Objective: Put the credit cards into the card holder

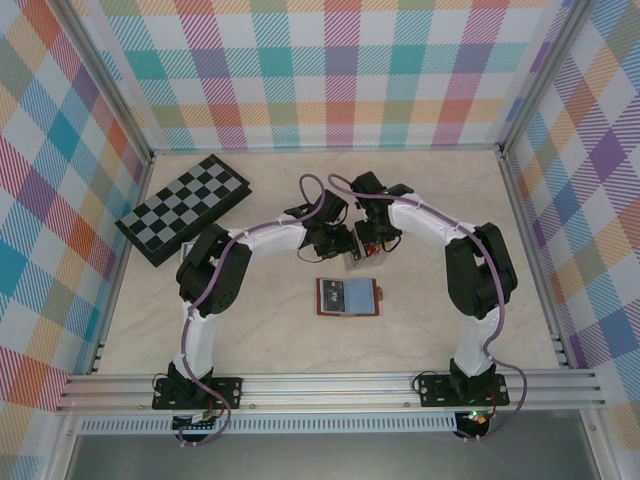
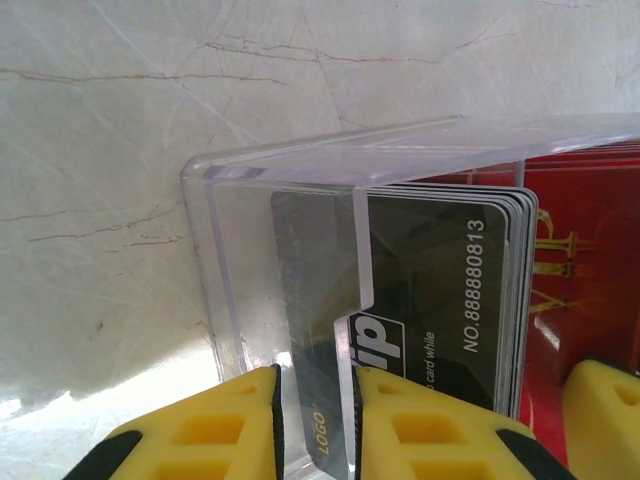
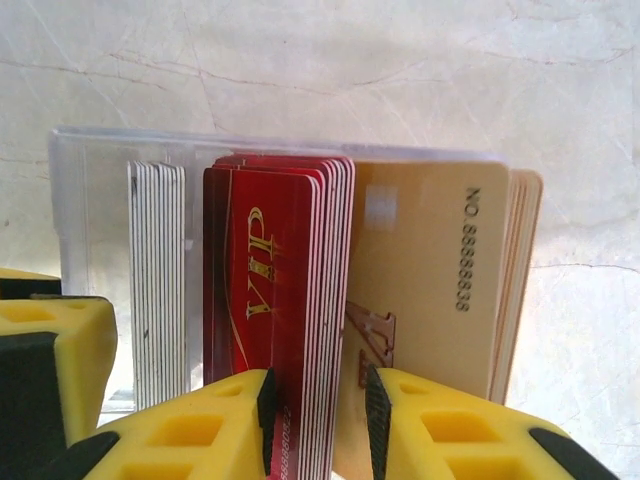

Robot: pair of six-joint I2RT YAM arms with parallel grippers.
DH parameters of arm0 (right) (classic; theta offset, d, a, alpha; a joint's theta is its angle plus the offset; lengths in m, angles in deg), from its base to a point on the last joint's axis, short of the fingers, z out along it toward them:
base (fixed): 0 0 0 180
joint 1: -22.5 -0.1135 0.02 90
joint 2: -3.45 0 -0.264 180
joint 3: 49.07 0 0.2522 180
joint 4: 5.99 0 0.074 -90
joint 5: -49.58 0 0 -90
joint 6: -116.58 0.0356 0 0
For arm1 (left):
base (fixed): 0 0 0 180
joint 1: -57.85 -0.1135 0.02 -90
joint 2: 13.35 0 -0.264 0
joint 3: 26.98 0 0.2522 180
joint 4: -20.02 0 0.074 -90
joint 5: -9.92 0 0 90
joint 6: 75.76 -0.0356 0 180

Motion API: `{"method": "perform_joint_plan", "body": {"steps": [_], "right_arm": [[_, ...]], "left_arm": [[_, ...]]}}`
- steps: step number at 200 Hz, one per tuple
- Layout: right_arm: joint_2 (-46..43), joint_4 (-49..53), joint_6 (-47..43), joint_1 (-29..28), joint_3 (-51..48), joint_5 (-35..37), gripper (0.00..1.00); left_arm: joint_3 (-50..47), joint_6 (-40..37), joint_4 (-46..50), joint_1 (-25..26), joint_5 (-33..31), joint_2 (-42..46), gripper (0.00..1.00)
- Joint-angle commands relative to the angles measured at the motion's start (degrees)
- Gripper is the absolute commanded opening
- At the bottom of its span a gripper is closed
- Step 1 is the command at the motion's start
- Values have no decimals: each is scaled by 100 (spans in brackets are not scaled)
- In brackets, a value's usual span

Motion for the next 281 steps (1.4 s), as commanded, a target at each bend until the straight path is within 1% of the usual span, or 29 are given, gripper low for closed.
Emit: {"method": "perform_joint_plan", "body": {"steps": [1,27,49,62,103,141,161,192,207,220,237,281], "right_arm": [[-222,-28,10,31,-29,240,32],[-244,16,28,28,-33,235,33],[-262,-10,-2,29,-56,198,30],[-258,7,-15,29,-39,72,26],[-313,0,22,30,-29,2,24],[-316,16,23,29,-20,-23,15],[-351,31,54,33,-46,-41,14],[-486,22,110,29,-80,-75,9],[-585,36,151,29,-82,-191,6],[-677,45,214,38,-93,-373,2],[-791,57,294,48,-116,-575,0],[-1077,-215,616,167,-347,-1237,0]], "left_arm": [[-182,-43,364,-37,-64,106,21],[-198,-36,345,-35,-36,101,21],[-218,-20,336,-40,-31,108,21],[-232,-17,326,-40,-23,108,21],[-240,7,309,-41,1,94,21],[-227,-11,319,-36,4,87,21],[-228,-8,328,-36,6,94,21],[-249,-10,331,-36,-10,112,21],[-251,-10,334,-36,-8,124,21],[-252,-10,341,-42,-12,137,21],[-252,-15,337,-40,-4,165,21],[-253,2,185,-36,108,257,24]]}}
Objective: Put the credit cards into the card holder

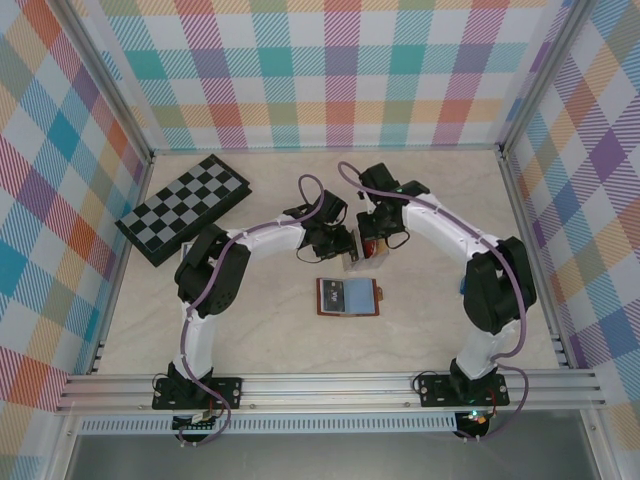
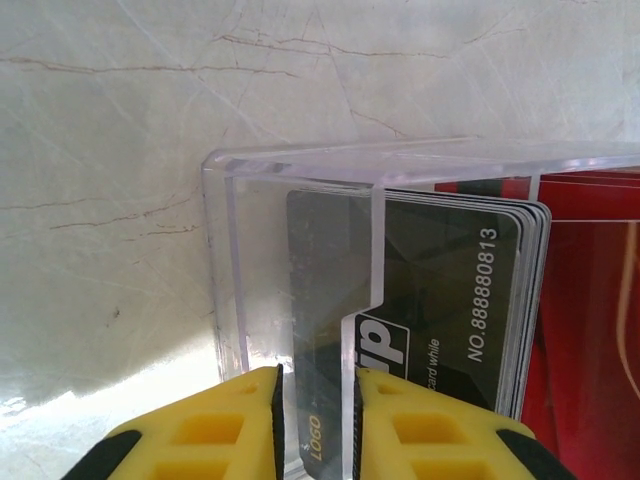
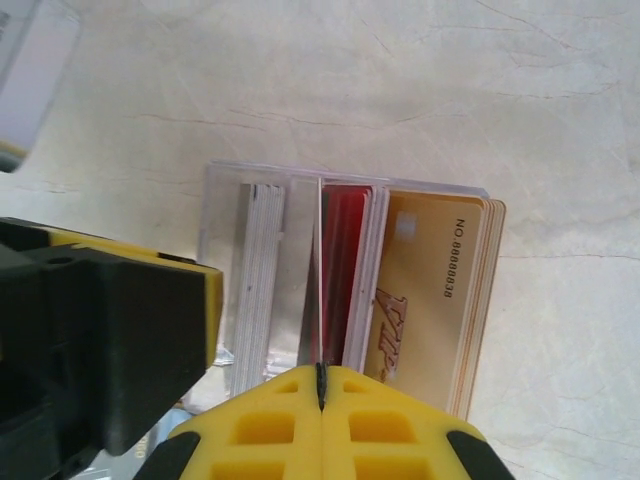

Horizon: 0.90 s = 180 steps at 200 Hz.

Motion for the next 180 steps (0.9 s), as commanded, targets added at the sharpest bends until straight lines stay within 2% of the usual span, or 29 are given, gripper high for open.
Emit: {"method": "perform_joint_plan", "body": {"steps": [1,54,83,99,135,160,180], "right_arm": [[-260,-148,313,107,-178,-518,0],[-1005,-630,952,482,-674,-1369,0],[-1564,-1030,1386,742,-1156,-1829,0],[-1885,-1334,1700,934,-1473,-2195,0],[-2472,-2192,2557,1283,-2134,-3113,0],[-2664,-2781,3133,1369,-2383,-3676,0],[-2694,-2981,3342,1392,-2413,-3908,0]], "left_arm": [[-163,7,181,-36,127,198,24],[-290,17,-59,-55,212,648,34],[-620,110,-273,-70,121,1246,45],[-1039,309,-810,-140,61,1698,51],[-2183,1261,-2713,-441,1034,2399,63],[-2450,1931,-4101,-537,1867,2333,66],[-2415,2221,-4676,-545,2293,2145,67]]}}
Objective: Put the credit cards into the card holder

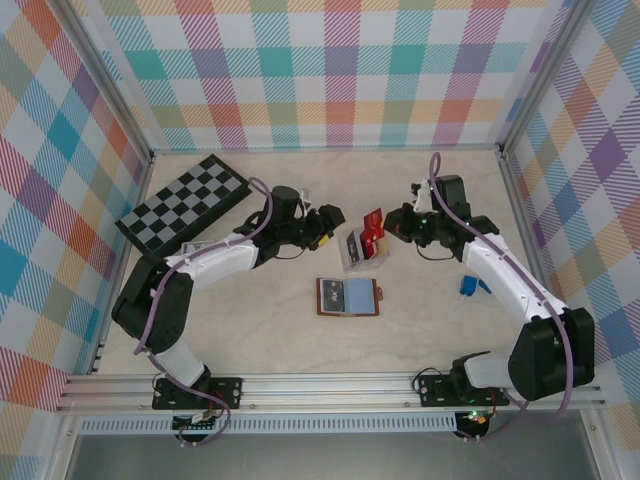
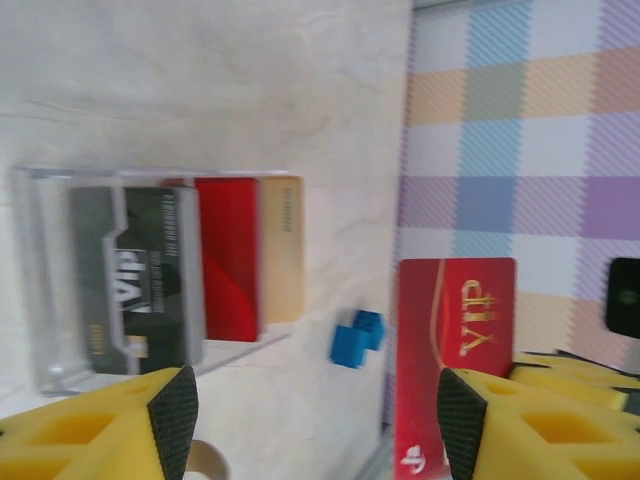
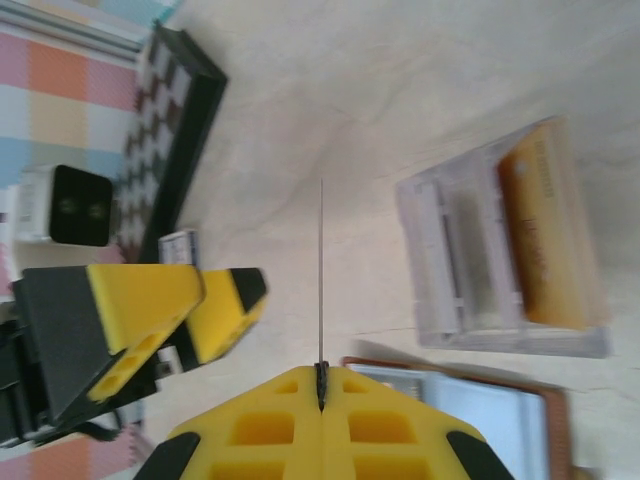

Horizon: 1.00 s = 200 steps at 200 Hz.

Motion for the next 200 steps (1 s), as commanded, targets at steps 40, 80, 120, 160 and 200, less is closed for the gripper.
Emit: {"method": "perform_joint_plan", "body": {"steps": [40,80,120,160,200], "right_arm": [[-80,-1153,927,80,-193,-1029,0],[-34,-1513,1181,106,-357,-1009,0],[70,-1572,1265,102,-467,-988,0],[16,-798,837,102,-471,-729,7],[-60,1151,-546,5,-580,368,32]], "left_arm": [[55,1019,-2199,-5,1129,-398,54],[-92,1031,-2313,5,1146,-328,35],[-184,938,-2265,10,1148,-200,16],[-335,684,-1807,14,945,-55,0],[-657,-640,268,247,390,407,0]]}}
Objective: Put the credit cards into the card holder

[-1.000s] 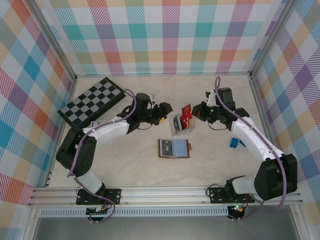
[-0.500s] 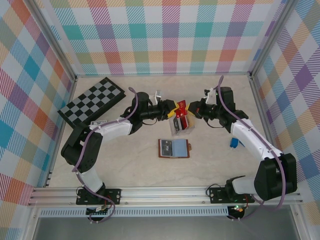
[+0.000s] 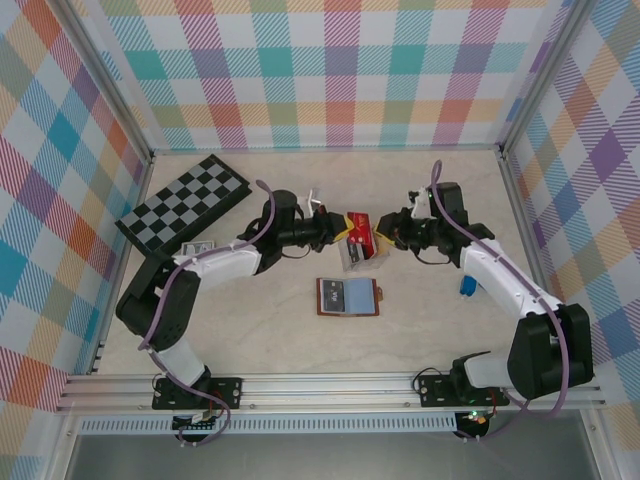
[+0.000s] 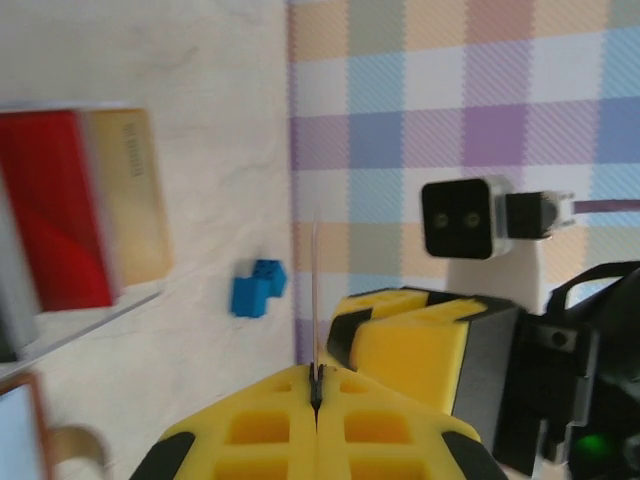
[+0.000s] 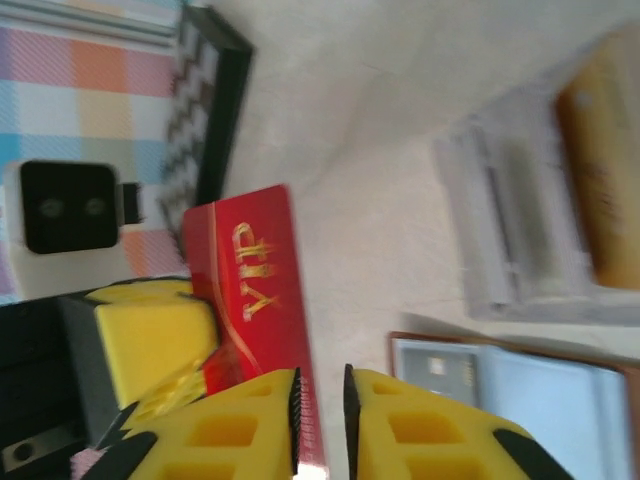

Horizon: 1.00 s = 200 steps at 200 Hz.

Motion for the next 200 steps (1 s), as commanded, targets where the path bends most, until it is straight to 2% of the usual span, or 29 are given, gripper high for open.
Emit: {"method": "perform_joint_plan", "body": {"steps": [1,11,29,79,133,200], "right_arm": [[-111,1444,-1042,-82,-114,772,33],[-112,1625,-1204,-156,-290,893,41],[-129,1663,-1289,-300,-631,965,50],[322,1417,-1362,-846,-811,1087,61],[1193,1135,-1495,-1045,-606,1252,63],[1562,848,-1485,-1035,-616,1362,54]], "left_arm": [[-262,-1019,1525,182,-475,441,0],[-382,-1308,1951,317,-694,532,0],[-637,-1635,2307,540,-909,583,0],[-1346,-1644,2141,802,-1427,723,0],[-1503,-1599,1493,839,-1415,465,0],[-1646,-1431,876,874,-1185,129,0]]}}
